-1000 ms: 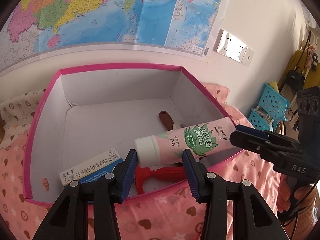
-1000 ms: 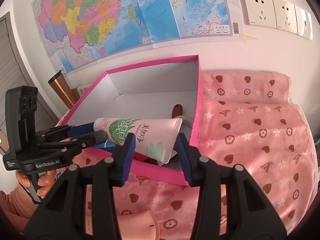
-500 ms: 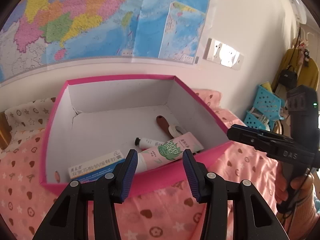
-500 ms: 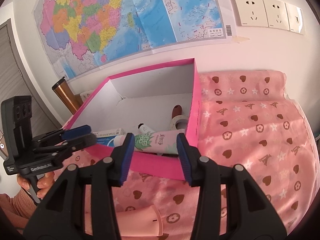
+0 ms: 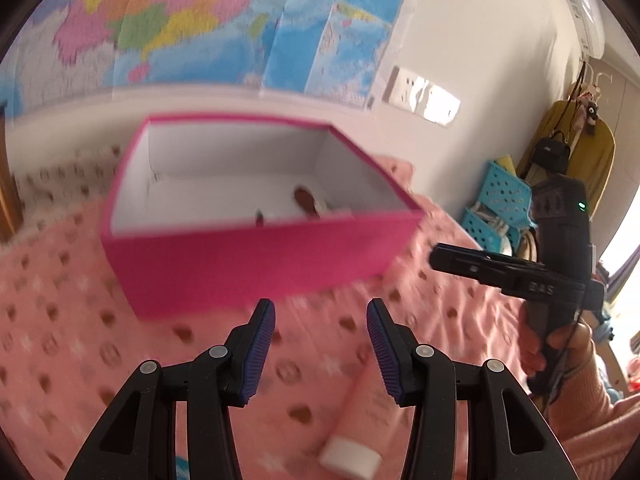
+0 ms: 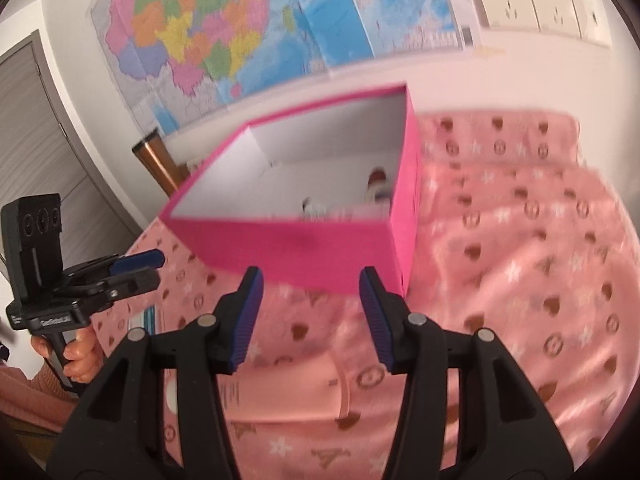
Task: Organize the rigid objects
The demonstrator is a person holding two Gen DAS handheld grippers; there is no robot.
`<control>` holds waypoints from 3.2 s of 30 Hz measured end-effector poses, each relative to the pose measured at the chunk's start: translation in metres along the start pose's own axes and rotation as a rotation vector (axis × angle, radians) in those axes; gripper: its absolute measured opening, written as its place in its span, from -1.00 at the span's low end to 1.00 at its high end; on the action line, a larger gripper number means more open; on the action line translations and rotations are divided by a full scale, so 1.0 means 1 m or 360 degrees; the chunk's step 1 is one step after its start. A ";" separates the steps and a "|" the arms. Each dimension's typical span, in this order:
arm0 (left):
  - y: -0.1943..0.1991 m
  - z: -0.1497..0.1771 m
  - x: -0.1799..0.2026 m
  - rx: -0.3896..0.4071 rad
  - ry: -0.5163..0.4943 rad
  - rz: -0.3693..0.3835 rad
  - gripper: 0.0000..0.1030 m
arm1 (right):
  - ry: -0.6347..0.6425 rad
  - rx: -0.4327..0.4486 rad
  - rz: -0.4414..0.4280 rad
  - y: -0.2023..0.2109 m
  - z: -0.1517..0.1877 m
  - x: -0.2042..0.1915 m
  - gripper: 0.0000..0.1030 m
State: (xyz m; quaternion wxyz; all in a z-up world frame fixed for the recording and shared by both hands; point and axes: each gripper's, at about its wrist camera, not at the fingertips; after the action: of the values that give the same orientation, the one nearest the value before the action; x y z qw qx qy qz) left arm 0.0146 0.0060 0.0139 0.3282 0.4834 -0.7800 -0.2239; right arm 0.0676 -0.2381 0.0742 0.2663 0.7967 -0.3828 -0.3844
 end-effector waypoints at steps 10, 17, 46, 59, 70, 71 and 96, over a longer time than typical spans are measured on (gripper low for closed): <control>-0.010 0.054 0.004 -0.0233 0.0110 0.0050 -0.06 | -0.0059 -0.0235 0.0007 -0.031 0.037 0.011 0.01; -0.003 0.071 0.010 -0.0291 0.0127 0.0082 -0.06 | -0.0095 -0.0264 -0.0005 -0.038 0.043 0.016 0.01; -0.020 0.056 -0.005 -0.0316 0.0165 0.0003 -0.18 | -0.0096 -0.0278 -0.0046 -0.037 0.046 0.011 0.03; -0.035 0.039 -0.012 -0.0287 0.0162 -0.0098 -0.19 | -0.0120 -0.0264 -0.0016 -0.038 0.047 0.012 0.01; -0.035 0.034 -0.004 -0.0244 0.0122 -0.0164 -0.20 | -0.0135 -0.0259 0.0016 -0.038 0.046 0.013 -0.03; -0.034 0.033 -0.003 -0.0238 0.0115 -0.0166 -0.21 | -0.0136 -0.0257 0.0018 -0.037 0.046 0.012 -0.03; -0.011 0.012 0.010 -0.0110 0.0027 -0.0161 -0.21 | -0.0080 -0.0111 0.0036 -0.003 0.027 -0.002 -0.03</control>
State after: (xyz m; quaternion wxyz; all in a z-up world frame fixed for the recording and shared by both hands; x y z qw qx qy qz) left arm 0.0094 -0.0070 0.0016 0.3394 0.5126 -0.7435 -0.2629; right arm 0.0454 -0.2382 0.0578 0.2887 0.7727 -0.3846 -0.4144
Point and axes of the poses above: each gripper's, at about its wrist camera, not at the fingertips, and y roughly against the way its jaws point, x to its right, z to its underside, and after that the axes turned 3 degrees about -x, right-handed
